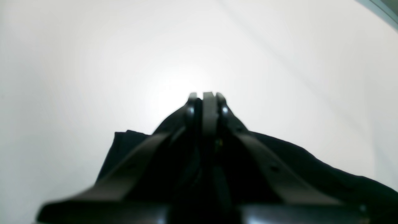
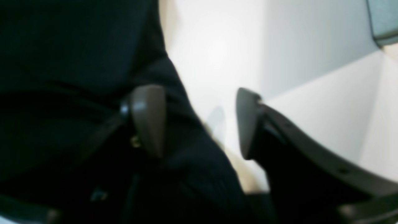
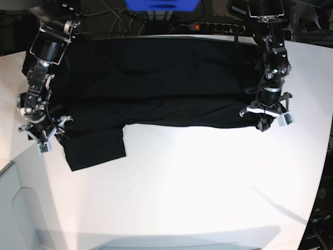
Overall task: Fold the T-shirt properly
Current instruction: 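Hold the side edges with both grippers and lift the shirt body, then fold the held edge over the shirt body with both grippers, then pull the folded strip taut with both grippers and release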
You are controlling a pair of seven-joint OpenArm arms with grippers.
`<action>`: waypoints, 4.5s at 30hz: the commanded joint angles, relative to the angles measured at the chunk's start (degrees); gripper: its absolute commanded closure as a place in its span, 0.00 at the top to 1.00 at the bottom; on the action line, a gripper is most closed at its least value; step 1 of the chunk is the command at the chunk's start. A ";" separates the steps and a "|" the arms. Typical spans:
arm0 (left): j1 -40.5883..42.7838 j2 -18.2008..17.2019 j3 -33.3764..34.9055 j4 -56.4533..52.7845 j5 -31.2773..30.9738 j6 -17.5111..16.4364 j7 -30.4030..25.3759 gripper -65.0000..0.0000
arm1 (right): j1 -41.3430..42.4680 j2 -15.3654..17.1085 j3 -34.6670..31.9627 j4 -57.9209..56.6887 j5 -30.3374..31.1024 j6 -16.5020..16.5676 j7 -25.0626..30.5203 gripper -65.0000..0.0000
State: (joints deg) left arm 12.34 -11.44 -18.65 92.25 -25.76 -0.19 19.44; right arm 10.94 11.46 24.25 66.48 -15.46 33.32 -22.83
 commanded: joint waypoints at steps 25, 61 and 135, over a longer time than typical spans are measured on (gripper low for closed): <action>-1.92 -0.73 -0.47 6.17 0.04 -0.12 -1.82 0.00 | 1.68 -0.87 0.32 19.90 -2.07 6.68 -3.50 0.00; -4.73 -0.38 -5.39 6.26 -0.31 -0.12 -2.17 0.00 | 8.36 -5.35 8.23 18.31 13.57 6.68 -2.27 0.00; 8.19 5.16 -12.86 -3.76 0.04 -11.90 -2.08 0.02 | -24.79 -4.56 12.89 19.19 13.22 6.68 20.50 0.00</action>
State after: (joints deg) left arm 20.73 -5.72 -31.40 87.72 -25.36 -11.86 18.59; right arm -14.02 6.00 36.93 84.73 -2.76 39.18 -3.81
